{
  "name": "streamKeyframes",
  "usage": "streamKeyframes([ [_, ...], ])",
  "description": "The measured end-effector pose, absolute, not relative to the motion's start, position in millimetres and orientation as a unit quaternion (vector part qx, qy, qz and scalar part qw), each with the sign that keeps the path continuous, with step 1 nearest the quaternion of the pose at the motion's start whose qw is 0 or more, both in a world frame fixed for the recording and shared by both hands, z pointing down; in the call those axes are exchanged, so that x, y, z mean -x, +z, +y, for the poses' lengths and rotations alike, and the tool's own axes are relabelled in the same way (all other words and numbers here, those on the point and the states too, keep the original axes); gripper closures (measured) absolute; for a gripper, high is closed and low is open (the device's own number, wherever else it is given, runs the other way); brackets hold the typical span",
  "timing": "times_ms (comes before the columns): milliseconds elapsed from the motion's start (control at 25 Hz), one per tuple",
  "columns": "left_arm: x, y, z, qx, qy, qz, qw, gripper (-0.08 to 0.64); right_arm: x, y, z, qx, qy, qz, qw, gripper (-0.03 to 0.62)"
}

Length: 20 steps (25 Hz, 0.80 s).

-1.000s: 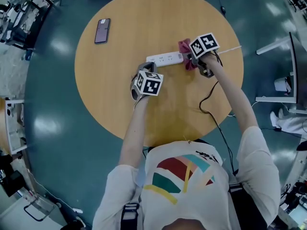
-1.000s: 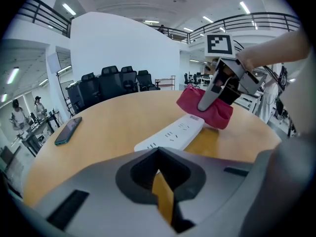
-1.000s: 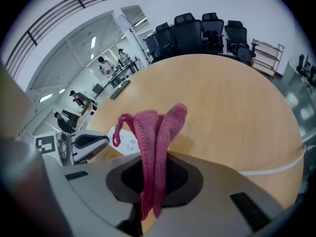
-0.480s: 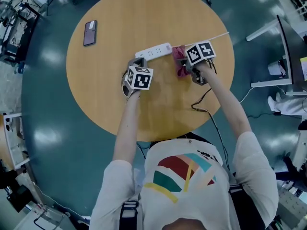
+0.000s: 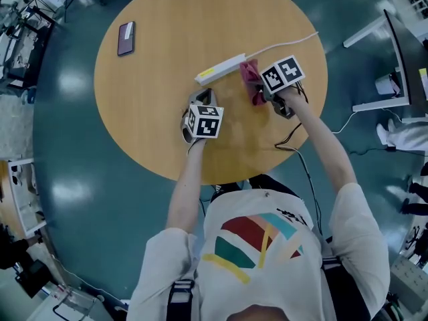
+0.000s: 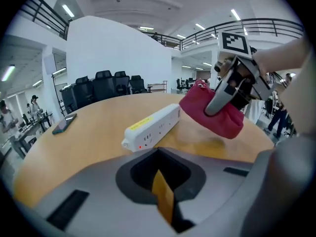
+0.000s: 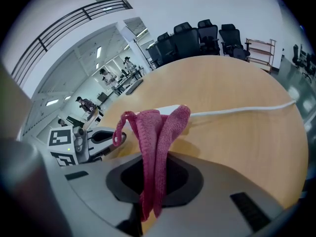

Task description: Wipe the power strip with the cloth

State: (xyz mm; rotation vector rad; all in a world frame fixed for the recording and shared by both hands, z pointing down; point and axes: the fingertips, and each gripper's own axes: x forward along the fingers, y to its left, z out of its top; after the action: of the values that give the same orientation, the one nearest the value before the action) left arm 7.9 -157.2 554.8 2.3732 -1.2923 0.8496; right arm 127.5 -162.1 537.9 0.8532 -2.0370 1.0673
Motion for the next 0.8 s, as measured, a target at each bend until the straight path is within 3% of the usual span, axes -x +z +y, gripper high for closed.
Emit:
streamKeyframes([
  [400,9,534,-187,-0.837,0.299,-0.448,0.1,0.523,-103,522,-151,-0.327,0.399,-0.797,0.315,0.552],
  [680,34,521,-221,-0.832,0.286,-0.464,0.1,0.523,-103,526,-144,-0.335,0.387,-0.793,0.33,0.554],
  [800,39,524,-217,-0.83,0.282,-0.473,0.093,0.523,-100,522,-150,-0.34,0.395,-0.799,0.3,0.552],
])
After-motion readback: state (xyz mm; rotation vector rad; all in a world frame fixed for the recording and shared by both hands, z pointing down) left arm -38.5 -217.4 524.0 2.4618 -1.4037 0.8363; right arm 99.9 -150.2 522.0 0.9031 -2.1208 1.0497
